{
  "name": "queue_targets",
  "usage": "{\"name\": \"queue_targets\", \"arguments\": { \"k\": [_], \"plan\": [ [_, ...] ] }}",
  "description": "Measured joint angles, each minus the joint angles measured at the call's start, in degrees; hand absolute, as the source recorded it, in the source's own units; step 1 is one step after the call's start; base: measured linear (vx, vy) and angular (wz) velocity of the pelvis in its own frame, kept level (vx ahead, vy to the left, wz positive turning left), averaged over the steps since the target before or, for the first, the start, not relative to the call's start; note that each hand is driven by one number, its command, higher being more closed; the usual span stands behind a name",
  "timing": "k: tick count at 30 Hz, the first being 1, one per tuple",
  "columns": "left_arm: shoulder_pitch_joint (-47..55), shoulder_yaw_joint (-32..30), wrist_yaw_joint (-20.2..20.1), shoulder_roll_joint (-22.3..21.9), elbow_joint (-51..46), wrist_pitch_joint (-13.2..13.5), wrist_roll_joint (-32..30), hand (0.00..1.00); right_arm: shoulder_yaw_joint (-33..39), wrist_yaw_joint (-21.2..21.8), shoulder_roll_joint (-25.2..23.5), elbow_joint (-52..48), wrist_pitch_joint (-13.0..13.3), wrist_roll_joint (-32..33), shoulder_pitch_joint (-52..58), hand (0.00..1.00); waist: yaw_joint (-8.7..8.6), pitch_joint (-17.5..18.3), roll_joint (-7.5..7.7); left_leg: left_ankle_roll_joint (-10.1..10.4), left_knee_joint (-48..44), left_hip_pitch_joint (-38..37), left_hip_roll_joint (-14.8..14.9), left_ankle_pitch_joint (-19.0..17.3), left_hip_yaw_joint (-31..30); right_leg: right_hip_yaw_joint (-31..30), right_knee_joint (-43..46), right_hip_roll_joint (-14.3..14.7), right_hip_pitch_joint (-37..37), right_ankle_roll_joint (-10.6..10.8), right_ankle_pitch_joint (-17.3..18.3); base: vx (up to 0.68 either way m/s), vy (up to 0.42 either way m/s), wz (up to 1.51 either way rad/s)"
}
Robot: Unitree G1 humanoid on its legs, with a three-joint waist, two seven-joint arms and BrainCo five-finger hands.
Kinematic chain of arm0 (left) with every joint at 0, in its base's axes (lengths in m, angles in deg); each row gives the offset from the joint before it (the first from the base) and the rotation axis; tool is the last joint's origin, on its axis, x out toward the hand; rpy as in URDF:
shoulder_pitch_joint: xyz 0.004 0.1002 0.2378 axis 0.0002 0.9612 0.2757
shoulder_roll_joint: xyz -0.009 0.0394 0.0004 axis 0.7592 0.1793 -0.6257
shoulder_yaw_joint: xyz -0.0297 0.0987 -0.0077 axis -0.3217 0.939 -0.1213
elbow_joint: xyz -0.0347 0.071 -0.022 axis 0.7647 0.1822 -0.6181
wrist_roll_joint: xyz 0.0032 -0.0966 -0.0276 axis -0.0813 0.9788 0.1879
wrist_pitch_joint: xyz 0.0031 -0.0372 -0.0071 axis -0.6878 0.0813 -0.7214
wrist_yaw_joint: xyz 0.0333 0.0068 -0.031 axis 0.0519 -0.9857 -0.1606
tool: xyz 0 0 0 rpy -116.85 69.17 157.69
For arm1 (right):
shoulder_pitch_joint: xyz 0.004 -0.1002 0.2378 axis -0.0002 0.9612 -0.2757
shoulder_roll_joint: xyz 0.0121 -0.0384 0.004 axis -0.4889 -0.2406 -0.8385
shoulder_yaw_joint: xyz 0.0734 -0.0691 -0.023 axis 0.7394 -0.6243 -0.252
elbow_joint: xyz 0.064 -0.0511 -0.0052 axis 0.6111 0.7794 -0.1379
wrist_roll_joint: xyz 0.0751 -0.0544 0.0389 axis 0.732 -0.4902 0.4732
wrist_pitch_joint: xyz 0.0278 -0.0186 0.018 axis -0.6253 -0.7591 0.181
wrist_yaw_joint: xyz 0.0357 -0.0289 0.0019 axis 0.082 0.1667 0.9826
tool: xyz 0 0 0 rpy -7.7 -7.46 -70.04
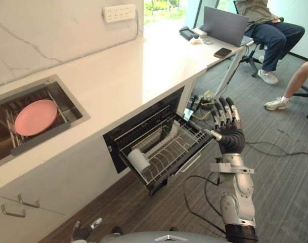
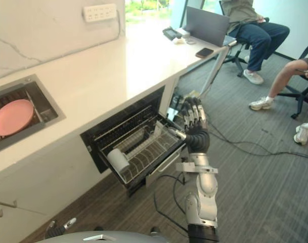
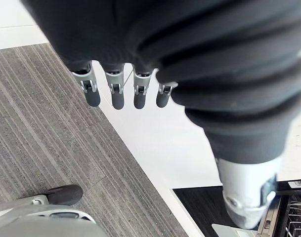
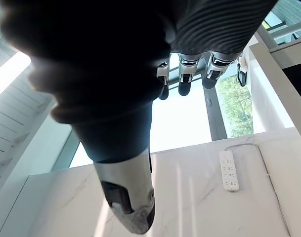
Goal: Walk over to the sink, pick up the cup, carry it to the dishwasher, place the cup inside the dishwasher, then close the dishwasher door
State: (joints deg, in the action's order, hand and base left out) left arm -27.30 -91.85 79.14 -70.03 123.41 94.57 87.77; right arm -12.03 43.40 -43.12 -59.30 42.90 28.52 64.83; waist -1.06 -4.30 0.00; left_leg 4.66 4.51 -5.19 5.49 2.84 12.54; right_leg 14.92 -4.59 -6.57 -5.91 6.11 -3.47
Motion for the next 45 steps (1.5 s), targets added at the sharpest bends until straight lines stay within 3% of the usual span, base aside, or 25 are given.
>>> {"name": "queue_targets", "arguments": {
  "k": [4,8,9,10,11,12,13,14,15,16,17,20,23,24,26,27,30,35,37,38,41,45],
  "plan": [
    [-0.11,-3.18,-0.31,-0.81,1.87,0.33,4.77,0.00,1.23,1.15,0.15,0.05,-0.03,4.54,0.07,0.00,-0.11,-0.02,-0.08,-0.08,-0.02,0.18,-0.06,0.23,-1.33,1.79,0.03,-0.22,-1.23,0.08,0.13,-0.02,-0.004,0.18],
    [0.02,-8.48,0.22,-2.31,3.20,3.96,6.18,0.00,3.83,1.00,1.98,1.04,0.03,6.24,-0.37,0.00,1.03,-0.43,0.02,-0.53,-2.20,3.63,-0.89,1.66,-9.95,11.16,1.93,-0.97,-4.10,0.22,2.65,-0.05,-0.023,1.26],
    [1.29,-12.03,0.55,-3.28,3.30,4.51,6.27,0.00,3.70,0.96,3.06,3.20,-0.10,6.34,-1.66,0.00,2.52,-0.72,-0.55,-2.40,-3.08,4.25,-0.58,0.69,-8.56,13.81,3.83,-1.06,-4.32,-0.04,3.55,-0.09,-0.024,0.94],
    [2.75,-15.99,1.14,-4.00,3.60,4.57,6.29,0.00,3.74,0.89,3.08,4.37,-0.11,6.42,-2.68,0.00,3.59,-0.91,-0.42,-7.29,-3.72,4.45,0.12,-2.13,-2.07,16.87,3.16,-1.46,-5.53,-0.17,3.30,-0.07,-0.027,1.14],
    [3.36,-18.06,1.29,-4.07,4.22,4.50,6.67,0.00,4.03,0.90,3.29,4.58,0.02,6.53,-3.11,0.00,3.43,-0.69,1.61,-10.76,-4.83,4.36,0.24,-4.36,3.22,19.88,1.07,-2.54,-6.93,-0.40,2.51,-0.05,-0.003,1.46],
    [3.55,-20.81,1.30,-4.20,5.09,4.35,6.86,0.00,4.99,0.87,4.75,5.22,0.79,6.59,-4.50,0.00,3.35,-1.40,2.11,-12.32,-14.92,7.57,3.21,-7.01,9.99,24.29,1.35,-4.37,-7.53,-0.33,2.58,-0.02,0.045,1.26],
    [3.79,-21.74,1.20,-4.99,5.33,4.34,6.76,0.00,5.30,0.73,5.55,5.79,0.80,6.71,-5.46,0.00,3.46,-1.61,1.54,-12.47,-20.85,8.61,4.68,-7.20,12.37,25.10,2.75,-5.08,-7.35,0.10,2.94,-0.03,0.145,1.03],
    [6.01,-23.01,1.29,-6.79,5.45,4.35,6.44,0.00,5.84,0.22,6.74,6.44,0.87,7.50,-6.60,0.00,3.38,-1.37,-0.05,-12.19,-28.06,8.38,6.22,-6.38,14.88,26.14,5.18,-6.01,-7.28,1.09,3.89,-0.02,0.146,0.61],
    [7.03,-23.53,1.32,-7.60,5.28,4.38,5.97,0.00,6.36,0.20,7.17,6.43,1.18,8.20,-6.57,0.00,3.24,-1.03,-1.02,-9.13,-27.09,8.05,5.70,-6.06,14.13,26.81,6.23,-5.98,-7.38,1.59,4.32,-0.02,0.199,1.03],
    [8.41,-23.58,1.37,-8.26,4.91,4.45,5.28,0.00,7.56,0.16,7.25,6.58,1.86,9.04,-6.44,0.00,2.51,-0.13,-2.15,-6.82,-21.33,7.80,3.75,-6.54,12.25,28.65,6.60,-6.18,-7.28,1.68,5.07,-0.03,0.208,1.24],
    [8.15,-23.71,1.48,-8.51,4.26,4.48,4.55,0.00,8.36,0.18,7.02,6.62,2.05,9.38,-6.54,0.00,2.24,0.30,-2.51,-3.58,-11.22,5.43,1.24,-4.67,9.74,30.66,6.40,-6.64,-6.18,1.80,4.89,-0.05,0.234,1.21],
    [6.80,-24.19,2.76,-8.84,2.94,4.03,2.61,0.00,7.06,-0.92,4.07,6.86,1.72,8.08,-6.42,0.00,1.75,-0.74,-1.03,-4.22,0.60,2.25,-2.00,3.24,10.40,34.29,8.80,-8.86,-6.09,2.59,3.82,-0.09,0.204,0.81],
    [6.51,-19.72,3.22,-7.75,1.52,3.01,1.53,0.00,4.64,-2.64,2.55,6.66,1.77,7.59,-6.30,0.00,2.44,-1.09,0.37,-4.67,0.63,2.35,-3.69,2.61,8.66,32.21,13.44,-11.39,-5.17,1.30,4.37,-0.05,0.140,0.39],
    [6.45,-18.08,3.24,-7.02,0.87,2.51,1.42,0.00,4.03,-2.86,1.81,6.65,1.90,7.49,-6.03,0.00,2.25,-1.14,0.65,-5.25,0.63,2.66,-4.14,2.60,7.60,29.28,16.24,-12.36,-4.20,-0.83,4.38,-0.02,0.180,0.43],
    [6.44,-16.18,3.08,-6.09,0.71,2.08,0.85,0.00,3.38,-3.25,0.80,6.10,1.94,6.20,-4.32,0.00,1.53,-1.14,0.61,-5.71,0.62,3.44,-4.13,2.29,4.51,19.97,20.52,-12.12,-1.33,-5.68,3.35,-0.01,0.145,0.61],
    [6.42,-15.33,2.64,-5.04,0.86,1.55,0.52,0.00,3.01,-3.95,-0.27,4.66,1.93,5.30,-2.46,0.00,0.88,-1.36,0.47,-5.74,0.62,4.19,-4.13,2.27,2.52,12.71,22.50,-10.65,0.23,-6.23,3.95,0.01,0.078,0.74],
    [6.43,-15.27,2.39,-2.80,1.60,-0.09,0.36,0.00,2.28,-4.88,-0.70,1.96,2.03,5.10,-0.81,0.00,-0.08,-1.20,3.05,-5.73,0.62,4.39,-4.75,2.28,-0.86,2.42,24.00,-5.88,1.02,-4.41,8.13,0.03,-0.018,0.63],
    [6.34,-14.91,2.80,-2.89,1.97,-0.77,-0.59,0.00,2.41,-4.81,0.45,0.82,2.25,6.09,-0.94,0.00,-0.14,-0.62,3.62,-4.80,0.62,5.10,-5.31,2.96,-1.47,-0.84,16.27,-4.04,-1.47,-4.37,10.61,0.00,-0.076,0.02],
    [5.85,-14.94,2.76,-2.94,2.03,-0.54,-0.65,0.00,2.70,-4.55,0.53,0.77,2.28,6.73,-1.01,0.00,-0.13,-0.30,4.11,-5.16,0.62,5.85,-6.10,4.50,-1.32,-2.13,10.99,-4.05,-3.18,-2.42,12.41,-0.04,-0.166,-0.30],
    [4.81,-14.82,2.74,-3.07,2.68,-0.02,-0.78,0.00,3.71,-4.51,0.54,0.80,2.28,6.72,-0.88,0.00,-0.22,-0.53,4.00,-5.02,0.62,5.63,-6.08,5.40,-1.40,-2.35,9.40,-3.82,-4.03,0.19,12.25,-0.04,-0.098,-0.14],
    [4.11,-13.71,2.77,-4.03,3.10,1.03,-0.81,0.00,6.29,-4.67,0.72,0.81,2.32,6.66,-0.33,0.00,-0.89,-1.04,1.40,-4.09,0.63,4.06,-4.38,6.19,-1.48,-2.96,9.48,-2.39,-4.95,0.18,12.51,-0.08,-0.134,-0.16],
    [3.89,-12.44,2.79,-4.35,3.05,2.24,-1.33,0.00,7.47,-5.18,0.74,0.81,2.91,5.79,1.64,0.00,-1.18,-0.63,0.58,-3.05,0.58,3.25,-2.60,5.98,-1.27,-3.51,9.59,-1.01,-5.36,-0.52,13.24,-0.01,-0.106,-0.14]
  ]
}}
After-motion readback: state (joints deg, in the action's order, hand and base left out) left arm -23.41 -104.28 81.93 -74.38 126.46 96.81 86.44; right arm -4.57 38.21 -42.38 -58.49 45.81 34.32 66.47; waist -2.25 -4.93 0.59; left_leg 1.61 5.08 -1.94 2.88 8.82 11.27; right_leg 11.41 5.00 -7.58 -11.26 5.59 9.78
